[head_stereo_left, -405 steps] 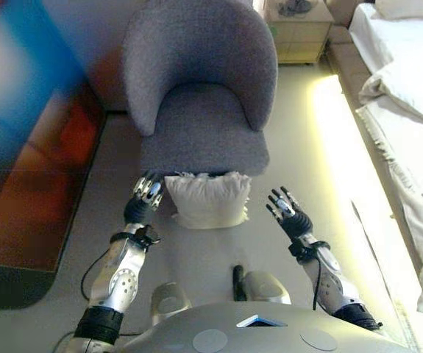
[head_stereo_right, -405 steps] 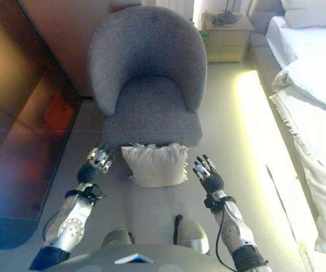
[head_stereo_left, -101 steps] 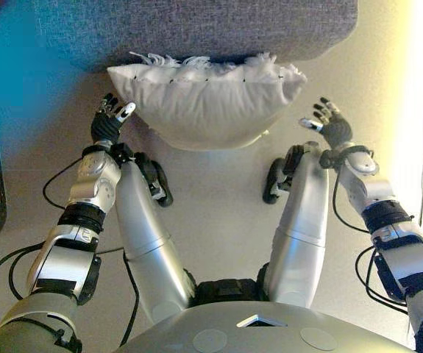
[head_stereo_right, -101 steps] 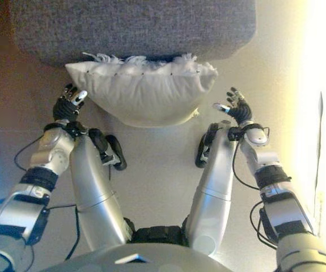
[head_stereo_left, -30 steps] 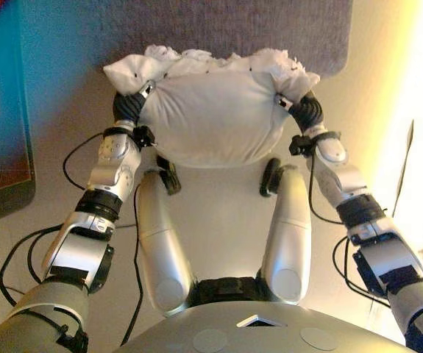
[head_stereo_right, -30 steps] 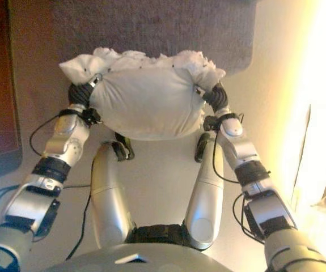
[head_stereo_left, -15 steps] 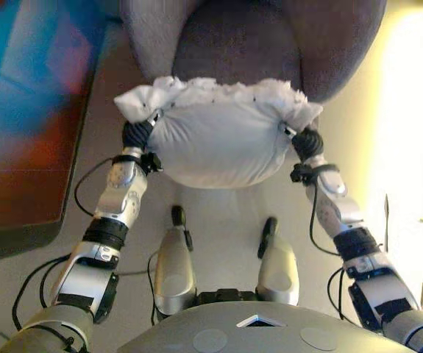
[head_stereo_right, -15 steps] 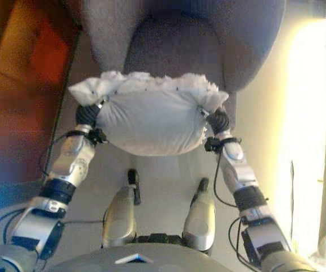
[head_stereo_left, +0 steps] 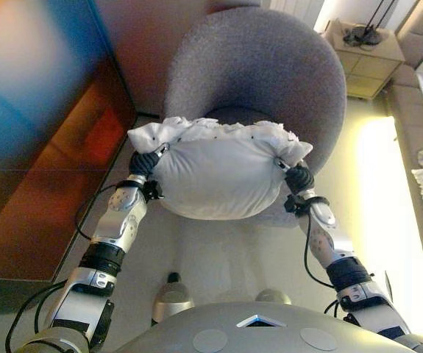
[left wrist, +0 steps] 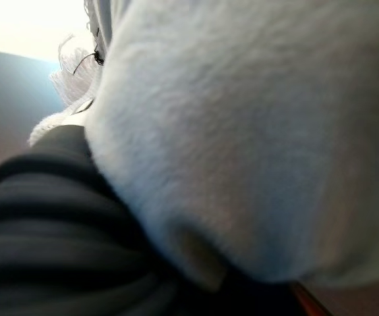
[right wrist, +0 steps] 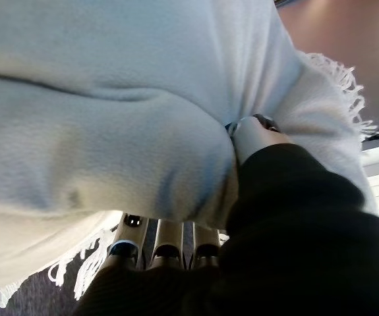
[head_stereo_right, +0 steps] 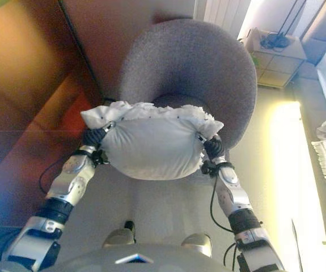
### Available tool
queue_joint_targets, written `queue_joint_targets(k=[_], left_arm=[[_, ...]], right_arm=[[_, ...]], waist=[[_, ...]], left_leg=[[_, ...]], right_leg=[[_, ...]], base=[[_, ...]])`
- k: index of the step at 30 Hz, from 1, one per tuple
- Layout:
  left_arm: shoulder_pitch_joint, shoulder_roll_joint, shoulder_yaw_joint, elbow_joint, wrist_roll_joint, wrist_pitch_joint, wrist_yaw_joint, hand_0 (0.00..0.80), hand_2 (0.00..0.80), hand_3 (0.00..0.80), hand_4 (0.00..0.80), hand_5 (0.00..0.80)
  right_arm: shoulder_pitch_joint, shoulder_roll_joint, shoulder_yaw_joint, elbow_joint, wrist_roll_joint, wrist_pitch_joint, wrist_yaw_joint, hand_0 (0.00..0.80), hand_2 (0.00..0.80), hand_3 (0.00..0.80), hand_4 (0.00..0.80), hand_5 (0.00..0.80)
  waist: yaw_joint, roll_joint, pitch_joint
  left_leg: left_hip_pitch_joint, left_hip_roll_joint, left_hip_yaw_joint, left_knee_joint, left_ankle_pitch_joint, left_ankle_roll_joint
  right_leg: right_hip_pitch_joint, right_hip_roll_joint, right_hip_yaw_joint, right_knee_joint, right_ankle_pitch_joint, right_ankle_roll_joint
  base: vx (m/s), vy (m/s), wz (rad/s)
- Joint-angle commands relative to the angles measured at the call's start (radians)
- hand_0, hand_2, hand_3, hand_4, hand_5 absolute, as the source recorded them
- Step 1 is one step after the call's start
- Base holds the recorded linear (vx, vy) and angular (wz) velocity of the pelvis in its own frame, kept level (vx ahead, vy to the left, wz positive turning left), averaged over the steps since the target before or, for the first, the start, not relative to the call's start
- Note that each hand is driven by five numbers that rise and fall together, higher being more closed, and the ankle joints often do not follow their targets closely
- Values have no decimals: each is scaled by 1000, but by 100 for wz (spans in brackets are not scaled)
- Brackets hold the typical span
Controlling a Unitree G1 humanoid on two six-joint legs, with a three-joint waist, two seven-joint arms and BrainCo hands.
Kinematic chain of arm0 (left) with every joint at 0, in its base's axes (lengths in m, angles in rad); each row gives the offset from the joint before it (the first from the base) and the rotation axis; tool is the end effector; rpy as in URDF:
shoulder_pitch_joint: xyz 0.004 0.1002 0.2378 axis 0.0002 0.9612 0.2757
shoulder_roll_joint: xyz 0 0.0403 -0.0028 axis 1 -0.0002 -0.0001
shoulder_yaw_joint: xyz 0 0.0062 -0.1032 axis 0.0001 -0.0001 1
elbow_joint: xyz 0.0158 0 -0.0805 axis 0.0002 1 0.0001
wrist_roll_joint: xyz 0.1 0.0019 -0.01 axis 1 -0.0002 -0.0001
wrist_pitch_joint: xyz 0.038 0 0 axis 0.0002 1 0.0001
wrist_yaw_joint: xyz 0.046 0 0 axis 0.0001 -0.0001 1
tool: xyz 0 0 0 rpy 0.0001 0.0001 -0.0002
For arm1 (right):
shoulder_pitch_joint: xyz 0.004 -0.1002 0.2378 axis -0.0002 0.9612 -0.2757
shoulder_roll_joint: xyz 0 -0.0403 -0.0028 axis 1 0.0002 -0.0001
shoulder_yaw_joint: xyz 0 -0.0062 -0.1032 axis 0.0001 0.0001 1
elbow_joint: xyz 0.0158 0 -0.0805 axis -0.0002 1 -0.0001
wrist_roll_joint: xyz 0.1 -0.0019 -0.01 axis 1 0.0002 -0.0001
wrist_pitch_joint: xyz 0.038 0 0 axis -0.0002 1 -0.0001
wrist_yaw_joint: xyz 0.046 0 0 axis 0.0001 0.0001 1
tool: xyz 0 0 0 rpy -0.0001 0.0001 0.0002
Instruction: Pick up the cushion and take it to the sofa
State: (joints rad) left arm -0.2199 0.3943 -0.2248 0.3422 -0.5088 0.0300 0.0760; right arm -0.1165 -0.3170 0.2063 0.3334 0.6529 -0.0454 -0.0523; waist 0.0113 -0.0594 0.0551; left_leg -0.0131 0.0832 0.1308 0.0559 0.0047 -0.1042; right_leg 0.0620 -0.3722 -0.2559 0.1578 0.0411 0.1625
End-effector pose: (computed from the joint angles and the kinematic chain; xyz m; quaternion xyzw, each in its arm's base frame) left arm 0.2400 0.1948 0.0299 -0.0227 0.1130 -0.0218 0.9931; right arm 0.2173 -0.1851 0.0090 0.1406 0.1226 0.0078 0.9824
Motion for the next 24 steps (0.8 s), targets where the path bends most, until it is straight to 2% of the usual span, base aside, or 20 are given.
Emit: queue_joint_targets(k=[1, 2, 3, 5, 7, 8, 9, 11, 14, 18, 20, 21, 22, 24], left_arm=[[-139, -23, -67, -3, 57, -47, -63, 800, 800, 800, 800, 800], [-158, -16, -80, 18, 48, -54, -61, 800, 800, 800, 800, 800], [-165, -13, -82, 32, 34, -63, -64, 800, 800, 800, 800, 800], [-170, -19, -85, 41, 17, -75, -61, 800, 800, 800, 800, 800], [-159, -31, -82, 30, 6, -88, -55, 800, 800, 800, 800, 800], [-158, -38, -82, 24, 3, -92, -48, 800, 800, 800, 800, 800], [-157, -48, -86, 19, -2, -109, -30, 800, 800, 800, 800, 800], [-162, -61, -88, 28, -13, -135, -19, 800, 800, 800, 800, 800], [-151, -68, -87, 42, -14, -147, -17, 800, 800, 800, 800, 800], [-117, -73, -64, 34, 6, -148, -45, 800, 800, 800, 800, 800], [-104, -79, -50, 27, 9, -154, -58, 800, 800, 800, 800, 800], [-100, -82, -47, 21, 4, -154, -59, 800, 800, 800, 800, 800], [-94, -80, -41, 7, -6, -147, -62, 800, 800, 800, 800, 800], [-73, -71, -31, -9, -18, -146, -66, 800, 800, 800, 800, 800]], right_arm=[[-127, 23, -20, 3, 104, -43, 22, 800, 800, 800, 800, 800], [-137, 21, -17, 10, 146, -41, 19, 800, 800, 800, 800, 800], [-134, 21, -18, 8, 159, -42, 23, 800, 800, 800, 800, 800], [-114, 21, -18, 16, 143, -57, 42, 800, 800, 800, 800, 800], [-89, 18, -26, 15, 133, -64, 62, 800, 800, 800, 800, 800], [-83, 16, -28, 19, 132, -70, 70, 800, 800, 800, 800, 800], [-78, 13, -30, 28, 128, -78, 80, 800, 800, 800, 800, 800], [-89, 8, -28, 40, 128, -78, 85, 800, 800, 800, 800, 800], [-96, 2, -31, 38, 113, -65, 94, 800, 800, 800, 800, 800], [-76, -6, -41, -2, 84, -54, 118, 800, 800, 800, 800, 800], [-70, -12, -50, -12, 80, -53, 142, 800, 800, 800, 800, 800], [-66, -17, -48, -20, 80, -56, 143, 800, 800, 800, 800, 800], [-65, -21, -48, -35, 81, -46, 137, 800, 800, 800, 800, 800], [-71, -22, -43, -58, 80, -22, 127, 800, 800, 800, 800, 800]], waist=[[22, 52, -54], [14, 58, -45], [2, 62, -46], [-15, 60, -44], [-33, 52, -39], [-43, 45, -36], [-57, 36, -29], [-86, 19, -16], [-112, 20, 4], [-135, 7, 10], [-139, -1, -2], [-146, -3, -9], [-149, -2, -17], [-153, 12, -36]], left_leg=[[20, -51, 20, 4, -78, 109], [35, -59, 21, 4, -80, 116], [39, -64, 19, 1, -78, 119], [53, -82, 9, 0, -78, 118], [63, -96, -1, 9, -90, 113], [65, -104, -7, 16, -102, 113], [70, -114, -16, 32, -128, 114], [92, -128, -26, 52, -177, 117], [142, -111, -32, 61, -212, 127], [197, -98, -44, 90, -267, 140], [196, -99, -50, 113, -278, 145], [199, -92, -54, 140, -283, 135], [211, -79, -50, 150, -290, 125], [249, -30, -40, 150, -242, 98]], right_leg=[[-105, -46, 76, 219, 103, 44], [-133, -23, 95, 284, 86, 28], [-151, 15, 109, 276, 84, 17], [-159, 61, 105, 212, 77, 0], [-153, 99, 115, 76, 60, -4], [-162, 105, 132, 21, 74, 3], [-181, 111, 167, -44, 108, 19], [-232, 108, 240, -140, 202, 55], [-308, 126, 276, -170, 225, 65], [-353, 156, 297, -140, 235, 54], [-307, 169, 304, -140, 198, 44], [-297, 176, 322, -132, 205, 38], [-295, 177, 317, -107, 202, 36], [-293, 202, 299, -59, 155, 23]], base=[[93, 194, 14], [100, 156, 10], [144, 141, 0], [158, 26, 2], [201, -83, 15], [249, -142, 7], [279, -164, 11], [343, -161, 32], [381, -137, 55], [451, -153, -6], [421, -160, 8], [405, -160, 37], [417, -164, 45], [374, -143, 42]])
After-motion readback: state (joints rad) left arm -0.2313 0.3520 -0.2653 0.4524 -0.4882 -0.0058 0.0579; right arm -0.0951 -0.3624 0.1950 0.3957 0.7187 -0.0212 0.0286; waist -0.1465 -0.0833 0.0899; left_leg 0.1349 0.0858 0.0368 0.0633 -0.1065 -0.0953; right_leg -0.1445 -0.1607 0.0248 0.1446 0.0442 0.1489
